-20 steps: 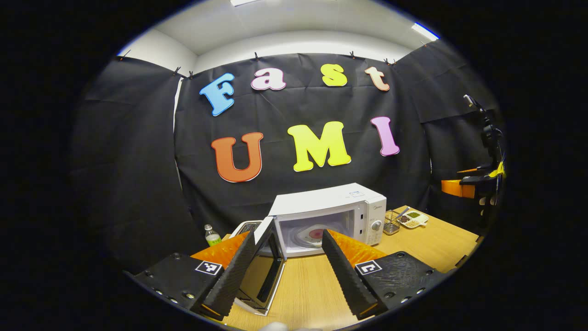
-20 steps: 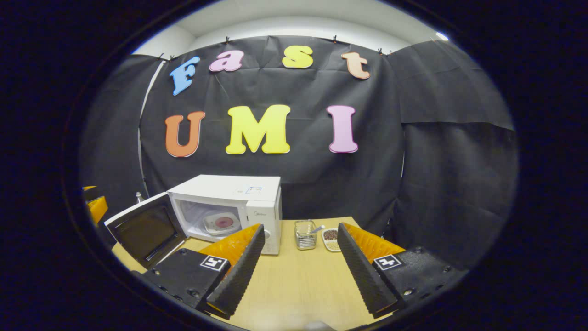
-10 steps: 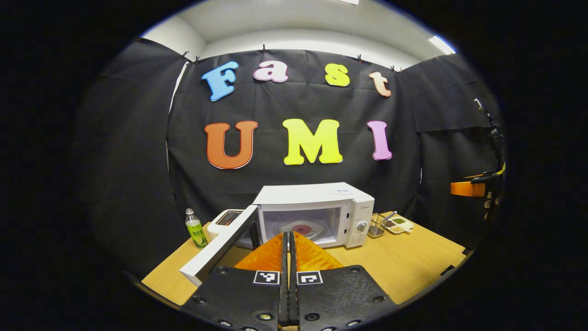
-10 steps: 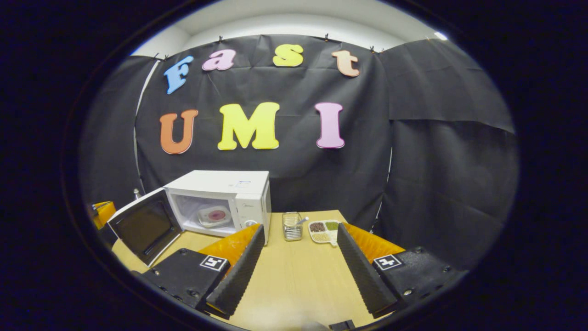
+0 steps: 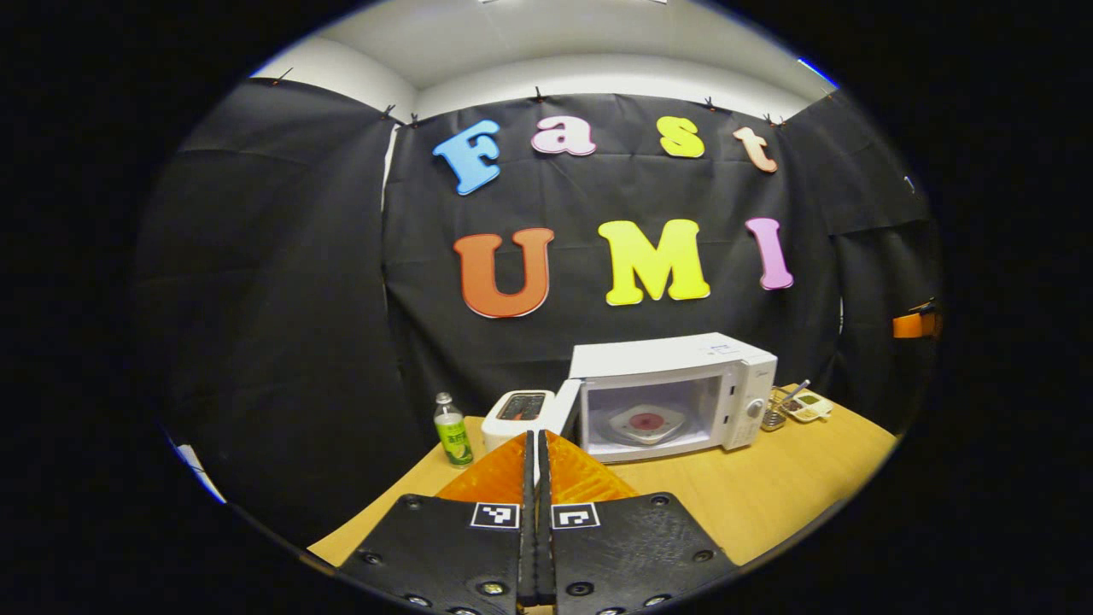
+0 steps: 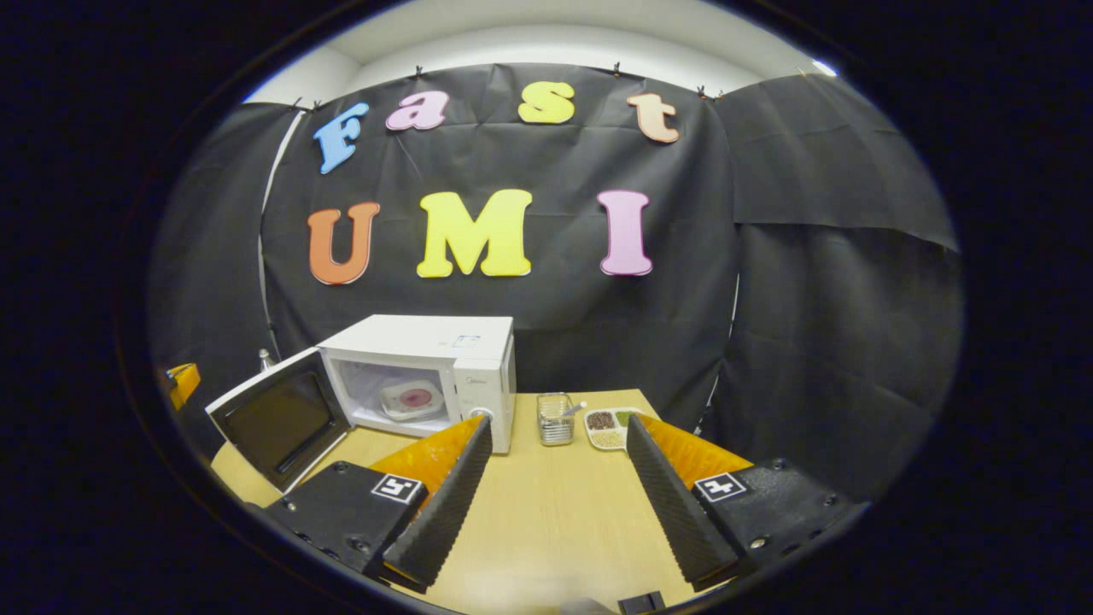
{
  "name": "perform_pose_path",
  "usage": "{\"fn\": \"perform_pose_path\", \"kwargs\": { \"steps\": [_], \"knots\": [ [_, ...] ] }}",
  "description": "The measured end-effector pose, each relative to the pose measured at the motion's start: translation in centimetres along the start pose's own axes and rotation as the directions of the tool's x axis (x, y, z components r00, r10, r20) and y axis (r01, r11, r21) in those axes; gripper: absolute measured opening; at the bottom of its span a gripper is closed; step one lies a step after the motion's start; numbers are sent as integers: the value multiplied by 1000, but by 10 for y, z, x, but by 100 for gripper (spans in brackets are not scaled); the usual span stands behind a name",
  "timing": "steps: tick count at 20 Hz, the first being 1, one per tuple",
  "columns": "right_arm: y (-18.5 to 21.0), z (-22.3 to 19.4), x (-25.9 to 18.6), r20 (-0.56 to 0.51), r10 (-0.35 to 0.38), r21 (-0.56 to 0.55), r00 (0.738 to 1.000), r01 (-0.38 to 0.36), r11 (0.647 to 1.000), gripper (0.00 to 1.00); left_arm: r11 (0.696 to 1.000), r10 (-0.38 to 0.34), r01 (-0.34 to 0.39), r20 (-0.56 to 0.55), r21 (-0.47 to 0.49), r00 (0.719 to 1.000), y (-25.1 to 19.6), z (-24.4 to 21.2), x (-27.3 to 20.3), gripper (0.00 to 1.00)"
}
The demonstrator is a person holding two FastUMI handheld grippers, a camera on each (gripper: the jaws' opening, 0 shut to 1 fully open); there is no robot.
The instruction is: Open the microwave oven with the left hand, put the food in, and close the microwave oven.
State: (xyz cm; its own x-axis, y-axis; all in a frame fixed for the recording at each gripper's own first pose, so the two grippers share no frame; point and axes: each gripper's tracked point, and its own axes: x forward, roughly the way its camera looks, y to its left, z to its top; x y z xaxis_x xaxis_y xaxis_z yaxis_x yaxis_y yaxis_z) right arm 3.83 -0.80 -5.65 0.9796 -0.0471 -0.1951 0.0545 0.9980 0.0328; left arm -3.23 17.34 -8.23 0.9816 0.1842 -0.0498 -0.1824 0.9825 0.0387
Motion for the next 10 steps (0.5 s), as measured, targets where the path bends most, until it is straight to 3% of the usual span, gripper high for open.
{"fn": "perform_pose_path", "kwargs": {
  "steps": [2, 3, 4, 5, 6, 7, 10],
  "knots": [
    [-1, -1, 0, -6, -2, 2, 1000, 2, 1000, 92, 998, 53, -53, -14, -23, 998, 31, -13, 2, 0],
    [-2, -2, -1, -11, -6, 9, 1000, 6, 1000, 100, 997, 66, -67, -18, -40, 998, 41, -18, 1, 0],
    [-3, -3, -1, -17, -7, 18, 1000, 7, 1000, 92, 995, 86, -87, -25, -50, 996, 53, -27, 4, 0],
    [-4, -5, 0, -28, -10, 25, 1000, 11, 1000, 100, 992, 108, -110, -42, -57, 993, 64, -38, 7, 0],
    [-5, -7, -1, -36, -11, 31, 999, 12, 999, 92, 991, 119, -122, -57, -62, 991, 74, -49, 10, 0],
    [-4, -8, -1, -41, -10, 34, 999, 12, 999, 100, 989, 128, -132, -69, -69, 989, 82, -59, 14, 0],
    [-5, -11, -2, -57, -10, 23, 998, 11, 1000, 100, 985, 145, -157, -143, -74, 979, 98, -93, 27, 0]
  ]
}}
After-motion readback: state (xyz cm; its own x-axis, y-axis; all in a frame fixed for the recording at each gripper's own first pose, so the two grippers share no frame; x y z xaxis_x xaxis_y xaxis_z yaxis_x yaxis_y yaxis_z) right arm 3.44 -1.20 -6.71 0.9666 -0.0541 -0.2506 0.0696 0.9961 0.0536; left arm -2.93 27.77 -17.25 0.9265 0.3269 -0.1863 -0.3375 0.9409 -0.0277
